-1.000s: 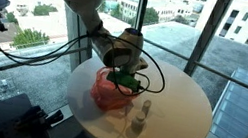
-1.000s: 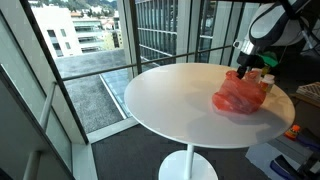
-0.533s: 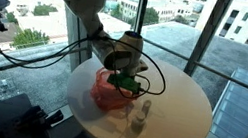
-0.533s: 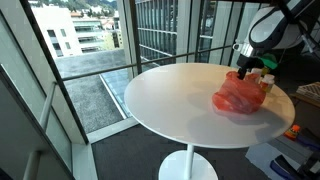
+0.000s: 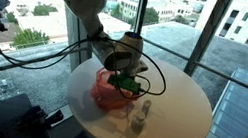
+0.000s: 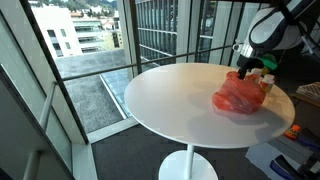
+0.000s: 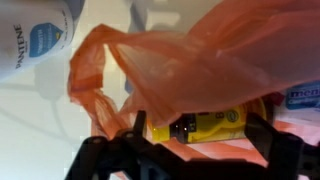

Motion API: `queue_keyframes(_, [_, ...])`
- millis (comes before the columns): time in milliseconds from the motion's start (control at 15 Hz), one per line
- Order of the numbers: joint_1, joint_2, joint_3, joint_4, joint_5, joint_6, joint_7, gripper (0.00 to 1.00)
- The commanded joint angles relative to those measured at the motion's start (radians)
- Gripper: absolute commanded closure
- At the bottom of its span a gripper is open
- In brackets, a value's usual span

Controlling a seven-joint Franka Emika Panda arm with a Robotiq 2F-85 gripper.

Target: Pick up the brown medicine bottle with a yellow lid and put it on the table

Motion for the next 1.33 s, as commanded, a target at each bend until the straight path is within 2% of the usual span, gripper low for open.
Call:
queue_keyframes(0, [-0.026, 0.019, 0.023, 0.022, -0.024, 0.008, 0.004, 0.0])
queue_keyframes(400, [-0.018, -0.01, 0.014, 0.006, -0.026, -0.004, 0.026, 0.0])
queue_keyframes(933, [0.049, -0.061, -0.061, -0.023, -0.11, -0.031, 0.248, 0.0])
queue_keyframes(1267, [0.08, -0.076, -0.068, -0.032, -0.116, -0.065, 0.348, 0.0])
